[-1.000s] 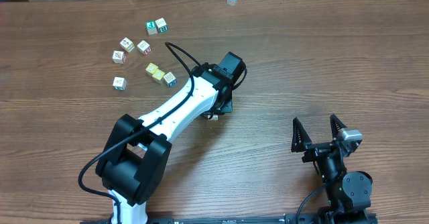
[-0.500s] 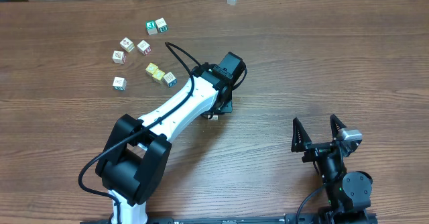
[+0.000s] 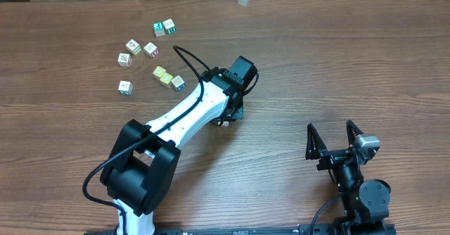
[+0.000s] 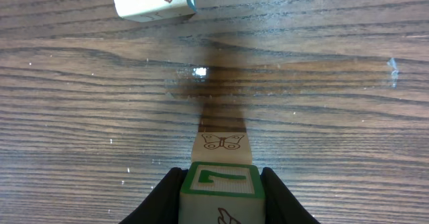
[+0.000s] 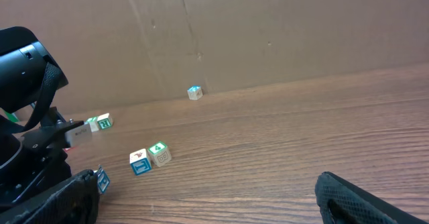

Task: Form a tower
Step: 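Lower the duck block onto the butterfly block and open the left gripper, then raise the left gripper and move it back over the cluster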

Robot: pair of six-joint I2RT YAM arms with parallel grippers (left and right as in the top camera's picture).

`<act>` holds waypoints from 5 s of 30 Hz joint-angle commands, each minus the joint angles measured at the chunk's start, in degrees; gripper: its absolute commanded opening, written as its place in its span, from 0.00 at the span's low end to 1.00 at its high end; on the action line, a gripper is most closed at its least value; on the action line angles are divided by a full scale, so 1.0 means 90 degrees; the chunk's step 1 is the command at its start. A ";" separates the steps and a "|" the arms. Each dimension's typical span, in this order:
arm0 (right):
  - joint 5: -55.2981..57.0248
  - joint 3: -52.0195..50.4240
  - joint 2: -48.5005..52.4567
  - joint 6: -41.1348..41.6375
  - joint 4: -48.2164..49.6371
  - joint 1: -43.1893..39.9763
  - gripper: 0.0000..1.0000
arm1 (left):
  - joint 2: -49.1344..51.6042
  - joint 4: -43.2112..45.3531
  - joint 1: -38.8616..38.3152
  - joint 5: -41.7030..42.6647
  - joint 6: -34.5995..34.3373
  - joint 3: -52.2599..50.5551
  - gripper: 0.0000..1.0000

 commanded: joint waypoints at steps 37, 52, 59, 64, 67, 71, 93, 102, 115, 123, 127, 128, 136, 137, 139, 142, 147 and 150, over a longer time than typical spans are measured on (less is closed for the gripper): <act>-0.0002 -0.0066 -0.0075 0.0034 0.0034 -0.0017 1.00 | 0.0058 0.0109 -0.0049 0.0070 -0.0049 -0.0155 0.46; -0.0002 -0.0066 -0.0075 0.0034 0.0034 -0.0017 1.00 | 0.0058 0.0087 -0.0049 0.0068 -0.0049 -0.0155 0.47; -0.0002 -0.0066 -0.0075 0.0034 0.0034 -0.0017 1.00 | 0.0058 0.0087 -0.0049 0.0068 -0.0049 -0.0155 0.47; -0.0002 -0.0066 -0.0075 0.0034 0.0034 -0.0017 1.00 | 0.0058 0.0092 -0.0049 0.0068 -0.0049 -0.0158 0.47; -0.0002 -0.0066 -0.0075 0.0034 0.0034 -0.0017 1.00 | 0.0058 0.0092 -0.0049 0.0068 -0.0049 -0.0158 0.47; -0.0002 -0.0066 -0.0075 0.0034 0.0034 -0.0017 1.00 | 0.0058 0.0092 -0.0049 0.0070 -0.0053 -0.0158 0.47; -0.0002 -0.0066 -0.0075 0.0034 0.0034 -0.0017 1.00 | 0.0058 0.0090 -0.0049 0.0197 -0.0168 -0.0158 0.40; -0.0002 -0.0066 -0.0075 0.0034 0.0034 -0.0017 1.00 | 0.0058 0.0087 -0.0049 0.0214 -0.0219 -0.0158 0.36; -0.0002 -0.0066 -0.0075 0.0034 0.0034 -0.0017 1.00 | 0.0058 0.0066 -0.0046 0.0204 -0.0182 -0.0158 0.47; -0.0002 -0.0066 -0.0075 0.0034 0.0034 -0.0017 1.00 | 0.0058 0.0063 -0.0046 0.0180 -0.0182 -0.0158 0.63; -0.0002 -0.0066 -0.0075 0.0034 0.0034 -0.0017 1.00 | 0.0058 0.0066 -0.0046 0.0160 -0.0182 -0.0158 0.76; -0.0002 -0.0066 -0.0075 0.0034 0.0034 -0.0017 1.00 | 0.0058 0.0068 -0.0041 0.0138 -0.0182 -0.0158 0.76; -0.0002 -0.0066 -0.0075 0.0034 0.0034 -0.0017 1.00 | 0.0053 -0.0005 0.0177 -0.0034 0.0459 0.0231 0.76; -0.0002 -0.0066 -0.0075 0.0034 0.0034 -0.0017 1.00 | 0.0053 -0.0061 0.0231 -0.0036 0.0629 0.0376 0.76; -0.0002 -0.0066 -0.0075 0.0034 0.0034 -0.0017 1.00 | 0.0053 -0.0126 0.0335 -0.0039 0.1032 0.0675 0.76; -0.0002 -0.0066 -0.0075 0.0034 0.0034 -0.0017 1.00 | 0.0053 -0.0126 0.0486 -0.0036 0.1392 0.1207 0.75; -0.0002 -0.0066 -0.0075 0.0034 0.0034 -0.0017 1.00 | 0.0053 -0.0029 0.0729 -0.0036 0.1409 0.1897 0.74; -0.0002 -0.0066 -0.0075 0.0034 0.0034 -0.0017 1.00 | 0.0056 0.0272 0.0828 -0.0036 0.1375 0.1926 0.71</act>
